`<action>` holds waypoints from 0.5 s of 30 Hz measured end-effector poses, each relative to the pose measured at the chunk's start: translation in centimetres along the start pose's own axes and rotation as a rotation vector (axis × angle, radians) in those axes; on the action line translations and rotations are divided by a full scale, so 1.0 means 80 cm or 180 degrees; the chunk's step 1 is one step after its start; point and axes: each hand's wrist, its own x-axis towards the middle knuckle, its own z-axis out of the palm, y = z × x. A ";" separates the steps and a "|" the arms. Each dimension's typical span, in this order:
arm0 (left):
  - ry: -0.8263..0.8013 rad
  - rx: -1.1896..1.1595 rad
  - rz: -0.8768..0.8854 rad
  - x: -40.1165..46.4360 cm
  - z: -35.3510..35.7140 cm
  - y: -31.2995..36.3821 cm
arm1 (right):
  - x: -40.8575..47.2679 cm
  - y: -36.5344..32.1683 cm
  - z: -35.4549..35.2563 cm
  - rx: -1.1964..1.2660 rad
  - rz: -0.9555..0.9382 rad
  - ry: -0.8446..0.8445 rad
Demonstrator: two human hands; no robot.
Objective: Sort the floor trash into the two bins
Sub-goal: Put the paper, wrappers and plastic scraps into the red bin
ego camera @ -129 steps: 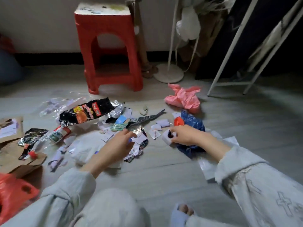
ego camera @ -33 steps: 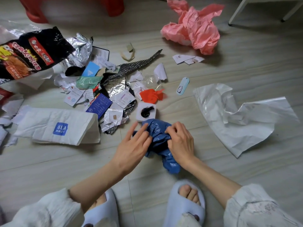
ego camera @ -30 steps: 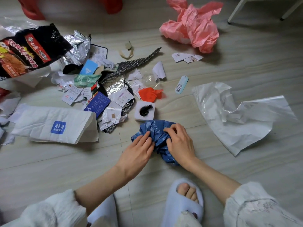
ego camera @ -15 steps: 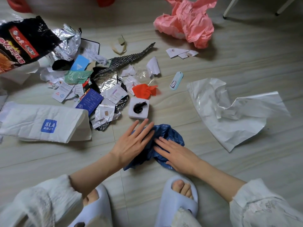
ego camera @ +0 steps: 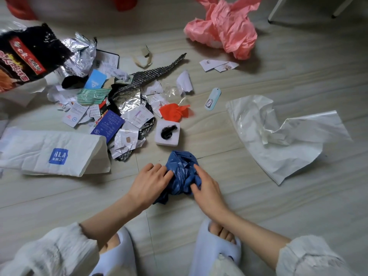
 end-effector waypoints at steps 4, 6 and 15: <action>0.0335 0.0041 0.0186 -0.014 0.005 -0.006 | 0.004 -0.020 0.004 0.0638 0.0286 -0.0057; 0.0525 0.0018 0.0199 -0.017 0.009 -0.006 | 0.009 -0.020 0.006 0.0718 0.0288 -0.0057; 0.0330 -0.0388 0.0293 -0.012 0.010 -0.019 | 0.027 -0.031 0.009 0.2305 0.0966 -0.0311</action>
